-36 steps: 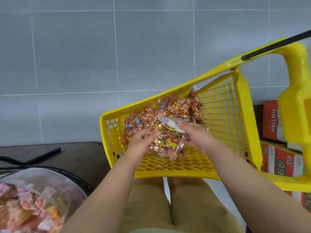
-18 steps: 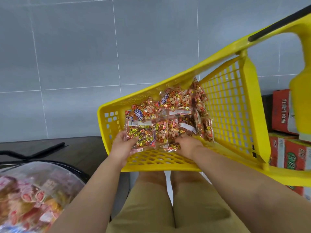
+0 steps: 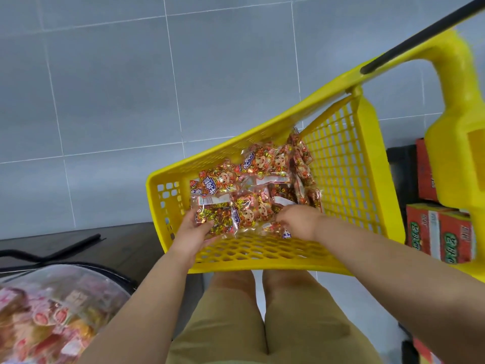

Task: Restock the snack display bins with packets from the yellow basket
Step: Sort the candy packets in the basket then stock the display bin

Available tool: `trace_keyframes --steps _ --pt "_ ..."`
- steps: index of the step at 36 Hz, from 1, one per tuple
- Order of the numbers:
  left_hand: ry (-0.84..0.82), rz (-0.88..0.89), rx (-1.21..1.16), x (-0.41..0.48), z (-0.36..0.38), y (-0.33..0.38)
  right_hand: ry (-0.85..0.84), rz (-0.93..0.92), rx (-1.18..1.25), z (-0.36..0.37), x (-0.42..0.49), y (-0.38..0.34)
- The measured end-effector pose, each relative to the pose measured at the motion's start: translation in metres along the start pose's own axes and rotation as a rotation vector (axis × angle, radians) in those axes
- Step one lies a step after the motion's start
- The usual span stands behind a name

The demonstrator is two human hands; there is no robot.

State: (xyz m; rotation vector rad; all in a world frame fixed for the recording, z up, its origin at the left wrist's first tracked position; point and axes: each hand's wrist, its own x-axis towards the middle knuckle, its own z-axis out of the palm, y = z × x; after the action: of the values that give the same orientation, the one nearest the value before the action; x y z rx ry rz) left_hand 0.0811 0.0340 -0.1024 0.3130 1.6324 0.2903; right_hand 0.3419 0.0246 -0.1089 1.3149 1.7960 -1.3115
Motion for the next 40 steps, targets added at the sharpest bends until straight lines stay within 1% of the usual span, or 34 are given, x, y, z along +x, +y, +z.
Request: trace_keyframes --steps 3,5,7,9,11,15,19,21,22,24,25,26,27,28,30,32,37,40 --pt "-0.063 0.009 -0.025 -0.002 0.004 0.007 0.081 0.026 0.355 -0.022 -0.027 0.006" --pt "-0.113 0.012 -0.05 -0.004 0.009 0.012 0.138 0.042 0.646 -0.035 -0.044 0.009" --pt "-0.157 0.008 -0.075 -0.006 0.017 0.018 0.158 0.056 1.001 -0.044 -0.056 0.009" --pt "-0.211 -0.005 -0.087 -0.009 0.026 0.024 0.151 0.084 1.248 -0.048 -0.059 0.009" --pt "-0.255 0.003 -0.086 -0.016 0.038 0.031 0.132 0.102 1.35 -0.049 -0.055 0.005" --pt "-0.343 0.07 -0.04 -0.024 0.056 0.039 0.147 0.102 1.447 -0.044 -0.04 -0.007" --pt "-0.224 0.109 0.011 -0.013 0.06 0.038 0.197 0.115 1.486 -0.033 -0.023 -0.011" --pt "-0.181 0.092 -0.013 -0.01 0.061 0.036 0.293 0.192 1.455 -0.027 -0.016 -0.009" --pt "-0.157 0.089 -0.027 -0.009 0.061 0.035 0.379 0.268 1.362 -0.023 -0.013 -0.006" --pt "-0.119 0.094 -0.032 -0.004 0.059 0.029 0.558 0.446 1.046 -0.014 -0.008 0.004" --pt "-0.104 0.1 -0.018 -0.001 0.058 0.026 0.614 0.511 0.871 -0.01 -0.006 0.009" --pt "-0.09 0.101 -0.006 0.002 0.057 0.023 0.625 0.552 0.721 -0.006 -0.004 0.014" --pt "-0.075 0.099 -0.004 0.004 0.055 0.019 0.586 0.576 0.635 -0.002 -0.001 0.018" --pt "-0.061 0.093 -0.006 0.006 0.054 0.016 0.516 0.589 0.631 0.002 0.002 0.021" --pt "-0.032 0.079 -0.002 0.009 0.052 0.01 0.386 0.601 0.702 0.008 0.011 0.026" --pt "0.003 0.08 0.006 0.012 0.049 0.003 0.31 0.621 0.693 0.011 0.02 0.029" --pt "0.037 0.08 0.016 0.013 0.039 -0.006 0.311 0.702 0.644 0.011 0.034 0.034" --pt "0.051 0.064 0.002 0.01 0.035 -0.008 0.321 0.697 0.635 0.008 0.027 0.035"
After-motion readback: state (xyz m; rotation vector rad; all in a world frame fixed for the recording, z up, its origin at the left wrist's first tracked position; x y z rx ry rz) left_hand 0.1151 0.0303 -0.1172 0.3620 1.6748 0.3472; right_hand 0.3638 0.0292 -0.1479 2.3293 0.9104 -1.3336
